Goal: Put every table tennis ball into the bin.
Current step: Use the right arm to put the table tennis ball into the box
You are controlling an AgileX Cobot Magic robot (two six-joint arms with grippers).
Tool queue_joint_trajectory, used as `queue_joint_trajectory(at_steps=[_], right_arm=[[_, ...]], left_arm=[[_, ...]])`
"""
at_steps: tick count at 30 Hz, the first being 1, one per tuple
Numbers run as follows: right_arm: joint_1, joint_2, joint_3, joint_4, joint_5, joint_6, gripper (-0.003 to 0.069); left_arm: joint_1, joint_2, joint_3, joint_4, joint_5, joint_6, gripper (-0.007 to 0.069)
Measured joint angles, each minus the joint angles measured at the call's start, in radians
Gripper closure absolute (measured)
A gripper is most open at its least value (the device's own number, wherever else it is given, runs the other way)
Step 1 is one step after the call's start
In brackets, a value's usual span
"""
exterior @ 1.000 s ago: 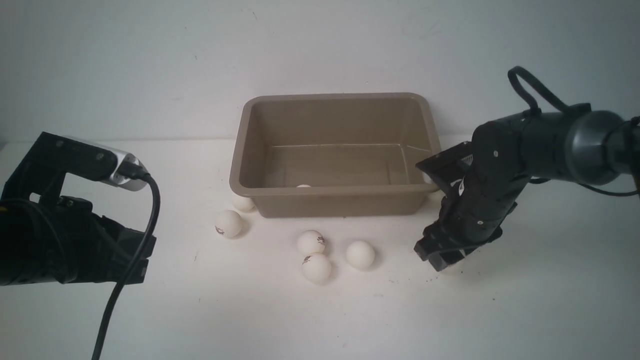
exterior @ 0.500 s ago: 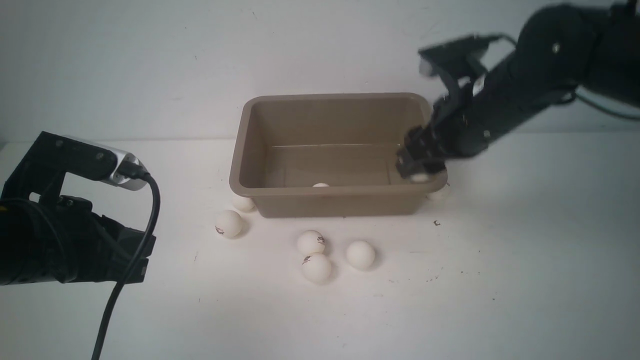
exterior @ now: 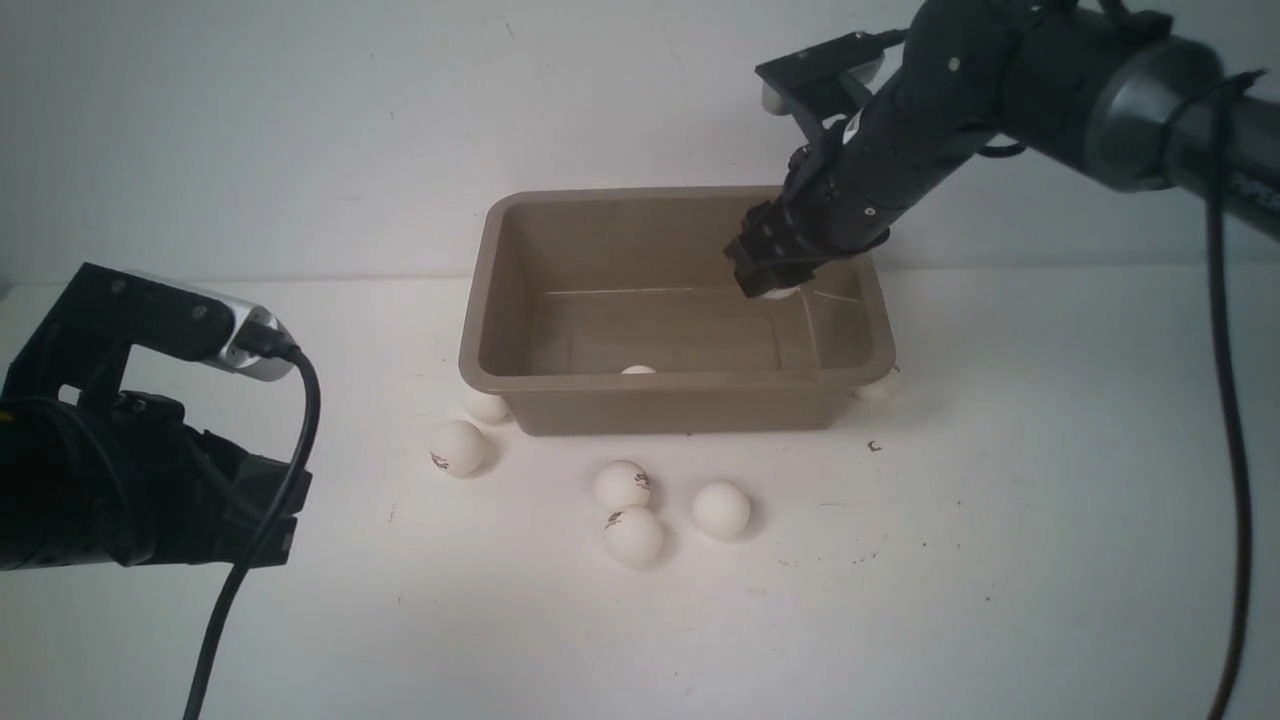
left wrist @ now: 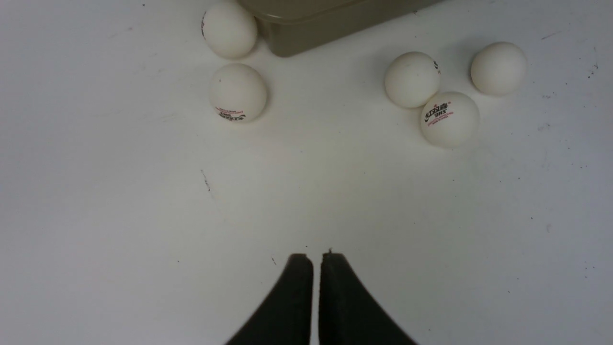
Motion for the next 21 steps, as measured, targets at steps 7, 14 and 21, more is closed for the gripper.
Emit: queue_joint_trajectory(at_steps=[7, 14, 21], right_arm=[[0.0, 0.003, -0.031, 0.0, 0.052, 0.009, 0.0292], [0.0, 0.003, -0.053, -0.001, 0.079, 0.009, 0.0291], [0.0, 0.003, -0.053, -0.024, 0.074, 0.015, 0.0223]], left_arm=[[0.0, 0.0, 0.0, 0.0, 0.0, 0.0, 0.0615], [0.0, 0.0, 0.0, 0.0, 0.0, 0.0, 0.0615], [0.0, 0.0, 0.0, 0.0, 0.0, 0.0, 0.0615]])
